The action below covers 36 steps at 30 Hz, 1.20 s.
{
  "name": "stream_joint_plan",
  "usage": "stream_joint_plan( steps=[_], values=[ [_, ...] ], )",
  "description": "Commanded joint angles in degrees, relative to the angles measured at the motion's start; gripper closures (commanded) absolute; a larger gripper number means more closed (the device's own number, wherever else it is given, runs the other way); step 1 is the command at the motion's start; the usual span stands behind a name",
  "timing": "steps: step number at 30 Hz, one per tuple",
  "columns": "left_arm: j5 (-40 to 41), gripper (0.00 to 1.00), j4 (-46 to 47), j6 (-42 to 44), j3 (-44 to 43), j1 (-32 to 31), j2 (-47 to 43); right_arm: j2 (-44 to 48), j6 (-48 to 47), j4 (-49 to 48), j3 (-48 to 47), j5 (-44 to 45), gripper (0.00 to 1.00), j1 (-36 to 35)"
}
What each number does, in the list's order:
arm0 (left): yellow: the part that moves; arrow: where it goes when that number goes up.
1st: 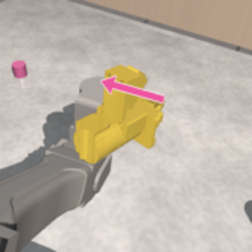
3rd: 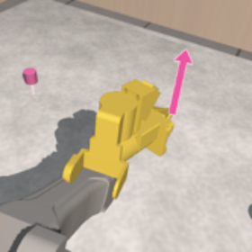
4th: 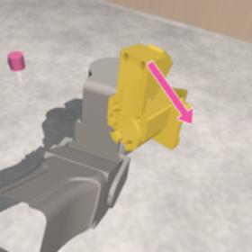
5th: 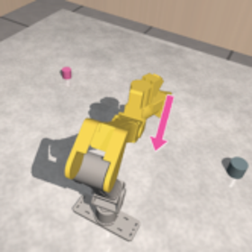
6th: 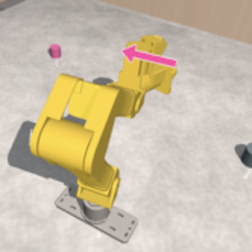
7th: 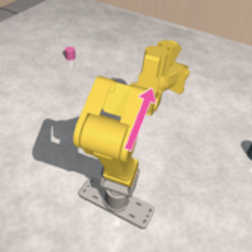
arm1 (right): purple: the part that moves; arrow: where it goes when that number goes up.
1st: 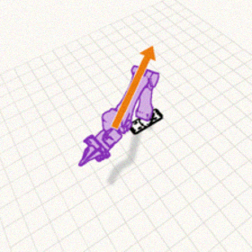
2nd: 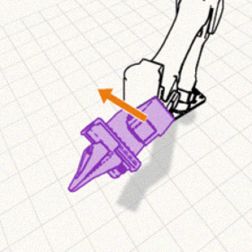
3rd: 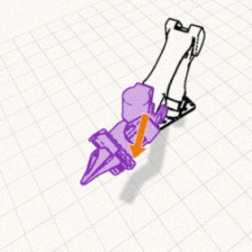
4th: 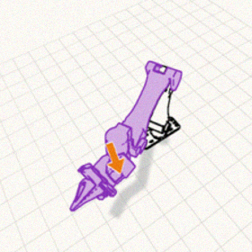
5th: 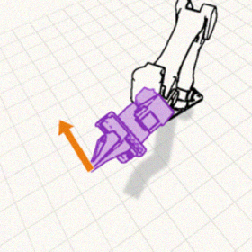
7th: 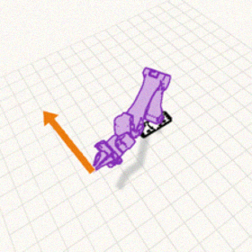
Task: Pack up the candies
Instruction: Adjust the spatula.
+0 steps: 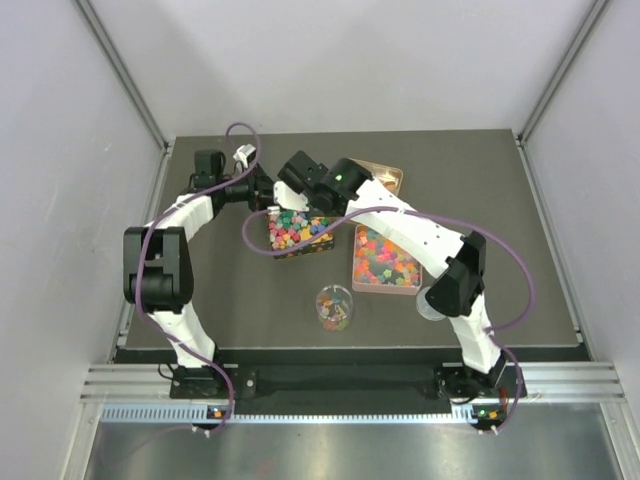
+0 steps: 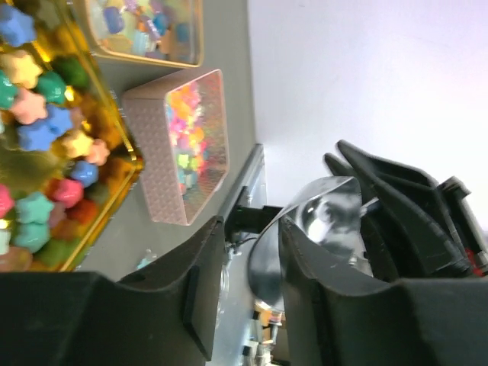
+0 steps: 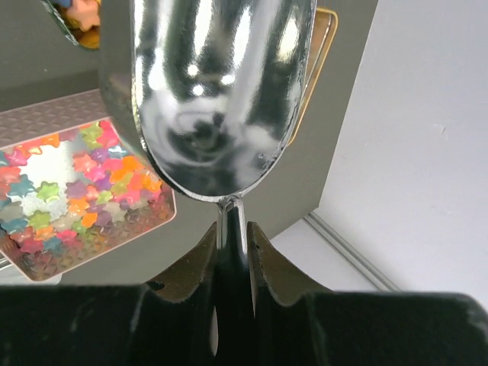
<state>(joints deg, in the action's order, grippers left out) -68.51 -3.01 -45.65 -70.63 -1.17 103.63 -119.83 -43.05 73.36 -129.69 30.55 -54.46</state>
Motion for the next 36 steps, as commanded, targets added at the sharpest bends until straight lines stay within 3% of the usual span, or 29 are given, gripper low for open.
stream_joint_plan(
  steps=[1, 3, 4, 6, 9, 10, 11, 12, 15, 17, 18, 19, 21, 25, 29, 30, 32, 33, 34, 36],
  values=[
    [-4.61, 0.67, 12.76, -8.49, 0.23, 0.47, -0.28, 5.39, -0.11, -2.52, -0.13, -0.66, 1.0, -2.76],
    [-5.93, 0.84, 16.17, -11.29, 1.36, 0.47, 0.16, 6.1, 0.24, -2.87, -0.3, -1.01, 1.0, -3.29],
    [-7.59, 1.0, 21.93, -16.26, 2.16, 0.55, 0.25, 6.45, 0.42, -3.05, -0.91, -1.36, 1.0, -3.46],
    [-9.26, 1.0, 28.81, -22.35, 4.0, 0.55, 0.78, 7.68, 0.77, -3.4, -1.27, -1.63, 1.0, -3.38],
    [-13.92, 1.0, 47.77, -38.33, 6.73, 0.55, 2.71, 9.7, 1.47, -3.75, -1.44, -2.5, 1.0, -3.29],
    [-14.71, 1.0, 55.31, -49.69, 7.34, 0.73, 3.41, 10.23, 1.65, -3.67, -1.36, -2.59, 1.0, -3.2],
    [-15.68, 1.0, 70.61, -56.24, 7.96, 0.73, 5.24, 11.01, 2.09, -3.49, -1.36, -2.86, 1.0, -3.2],
    [-16.04, 1.0, 77.03, -61.87, 8.4, 0.73, 6.13, 11.46, 2.35, -3.49, -1.36, -3.9, 1.0, -3.11],
    [-16.92, 1.0, 73.31, -59.82, 8.49, 0.73, 5.79, 12.51, 3.32, -2.79, -1.88, -6.19, 0.98, -3.2],
    [-16.57, 1.0, 75.42, -62.28, 8.23, 0.73, 5.53, 13.48, 4.46, -2.79, -2.67, -7.51, 0.83, -3.2],
    [-16.65, 1.0, 75.25, -62.28, 7.97, 0.73, 5.44, 13.92, 4.99, -2.87, -2.94, -8.04, 0.68, -3.2],
    [-16.66, 1.0, 75.16, -62.46, 7.62, 0.73, 5.0, 14.18, 5.6, -2.87, -3.9, -8.31, 0.61, -3.2],
    [-16.66, 1.0, 75.08, -62.63, 6.56, 2.21, 4.56, 16.29, 6.92, -2.96, -4.08, -10.49, 0.53, -2.85],
    [-16.13, 1.0, 74.46, -63.07, 6.12, 3.36, 3.59, 21.12, 10.96, -2.61, -5.48, -19.36, 0.46, 0.47],
    [-15.16, 1.0, 74.64, -63.77, 9.27, 5.56, 2.8, 28.76, 16.93, -6.28, -4.62, -38.76, 0.39, 9.7],
    [-14.9, 1.0, 74.81, -63.95, 9.89, 6.61, 2.63, 31.21, 18.51, -9.78, -2.0, -47.94, 0.4, 12.33],
    [-15.07, 1.0, 73.76, -63.69, 11.03, 7.58, 1.84, 42.27, 24.04, -28.01, 15.45, -56.78, 0.4, 18.32],
    [-15.07, 1.0, 72.71, -62.73, 11.3, 8.37, 1.31, 46.31, 25.89, -34.89, 29.44, -58.13, 0.39, 19.12],
    [-15.07, 1.0, 71.31, -62.29, 11.48, 8.72, 0.35, 51.75, 26.43, -39.83, 34.63, -59.8, 0.39, 20.52],
    [-15.69, 1.0, 69.11, -60.19, 11.83, 8.99, -0.53, 53.21, 26.61, -45.76, 41.94, -61.48, 0.4, 20.62]
  ],
)
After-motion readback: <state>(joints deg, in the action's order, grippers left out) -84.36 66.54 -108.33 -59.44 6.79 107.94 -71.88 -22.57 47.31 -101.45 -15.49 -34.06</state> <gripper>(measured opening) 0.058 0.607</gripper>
